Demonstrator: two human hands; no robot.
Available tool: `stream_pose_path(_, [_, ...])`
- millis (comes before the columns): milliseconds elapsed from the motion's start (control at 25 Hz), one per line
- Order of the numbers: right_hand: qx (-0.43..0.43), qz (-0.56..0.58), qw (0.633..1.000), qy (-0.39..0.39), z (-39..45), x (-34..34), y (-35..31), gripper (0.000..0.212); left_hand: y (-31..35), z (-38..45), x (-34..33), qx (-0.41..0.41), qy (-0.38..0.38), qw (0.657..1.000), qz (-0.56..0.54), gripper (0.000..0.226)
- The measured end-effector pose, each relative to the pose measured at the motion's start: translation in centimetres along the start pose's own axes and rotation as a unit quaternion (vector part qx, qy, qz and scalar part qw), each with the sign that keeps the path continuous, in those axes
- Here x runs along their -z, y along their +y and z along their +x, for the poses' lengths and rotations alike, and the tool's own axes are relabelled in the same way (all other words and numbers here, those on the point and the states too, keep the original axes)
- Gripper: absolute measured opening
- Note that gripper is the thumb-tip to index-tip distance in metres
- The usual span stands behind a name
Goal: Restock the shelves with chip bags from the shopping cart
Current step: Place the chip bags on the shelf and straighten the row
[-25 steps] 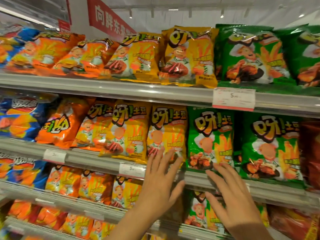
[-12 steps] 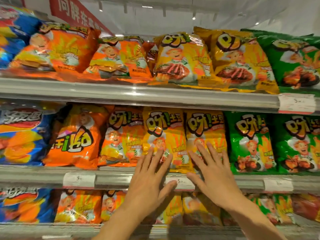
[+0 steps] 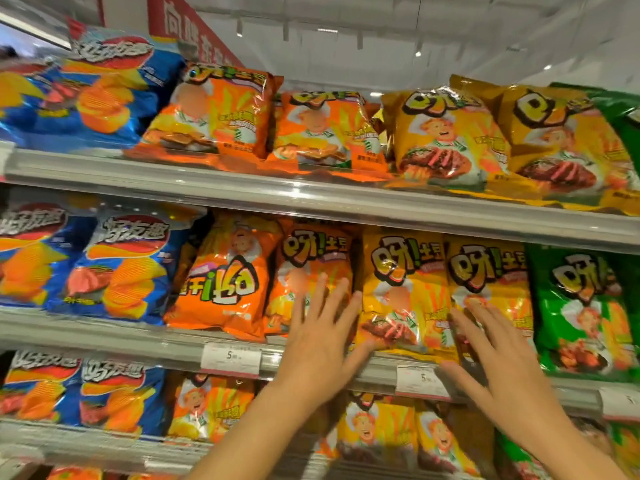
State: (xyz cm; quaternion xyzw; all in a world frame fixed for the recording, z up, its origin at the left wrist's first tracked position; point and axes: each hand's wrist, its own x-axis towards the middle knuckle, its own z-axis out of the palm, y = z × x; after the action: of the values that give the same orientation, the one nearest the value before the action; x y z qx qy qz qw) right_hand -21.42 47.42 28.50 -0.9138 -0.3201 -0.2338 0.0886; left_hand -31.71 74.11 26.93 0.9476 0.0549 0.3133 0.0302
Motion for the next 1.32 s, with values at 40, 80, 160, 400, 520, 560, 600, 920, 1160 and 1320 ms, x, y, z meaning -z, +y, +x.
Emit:
stream_pose_path(40, [0.025, 0.015, 1.000, -0.003, 0.1, -0.3, -0.9, 0.080, -1.1, -0.2, 0.3, 0.033, -0.029, 0.999, 0.025, 0.082])
stream_pose_path(80, [0.044, 0.022, 0.999, -0.009, 0.3, -0.7, -1.7, 0.078, -1.9, -0.4, 0.4, 0.055, -0.063, 0.996, 0.040, 0.086])
stream_pose_path(160, [0.055, 0.010, 0.998, -0.032, 0.8, -1.7, -3.4, 0.081, -3.1, -1.1, 0.5, 0.057, -0.098, 0.992, 0.046, 0.087])
stream_pose_path(400, [0.047, 0.003, 0.997, 0.061, 1.7, -1.9, -7.6, 0.080, -5.5, -3.3, 2.4, 0.007, -0.025, 0.999, -0.042, 0.076])
stream_pose_path(520, [0.124, 0.049, 0.985, 0.106, 2.1, -2.1, -12.0, 0.053, -7.8, -4.7, 3.7, 0.033, 0.083, 0.996, 0.000, 0.067])
stream_pose_path(560, [0.139, 0.069, 0.984, 0.090, 2.2, -2.4, -13.4, 0.051, -8.7, -5.1, 4.0, 0.046, 0.094, 0.994, 0.016, 0.066])
stream_pose_path(600, [0.146, 0.084, 0.984, 0.065, 2.3, -2.7, -14.6, 0.054, -9.5, -5.5, 4.2, 0.058, 0.087, 0.994, 0.027, 0.067])
stream_pose_path(920, [0.164, 0.186, 0.968, 0.029, 5.0, -3.6, -20.5, 0.056, -11.9, -7.9, 3.0, 0.063, 0.021, 0.998, 0.001, 0.068])
stream_pose_path(1160, [0.027, 0.165, 0.984, -0.053, 9.8, -2.5, -27.1, 0.059, -12.9, -8.3, 3.9, 0.107, 0.140, 0.984, 0.000, 0.056])
stream_pose_path(1320, [-0.016, 0.131, 0.988, -0.081, 10.7, -2.9, -28.3, 0.061, -15.0, -9.5, 3.9, 0.129, 0.031, 0.990, 0.050, 0.071])
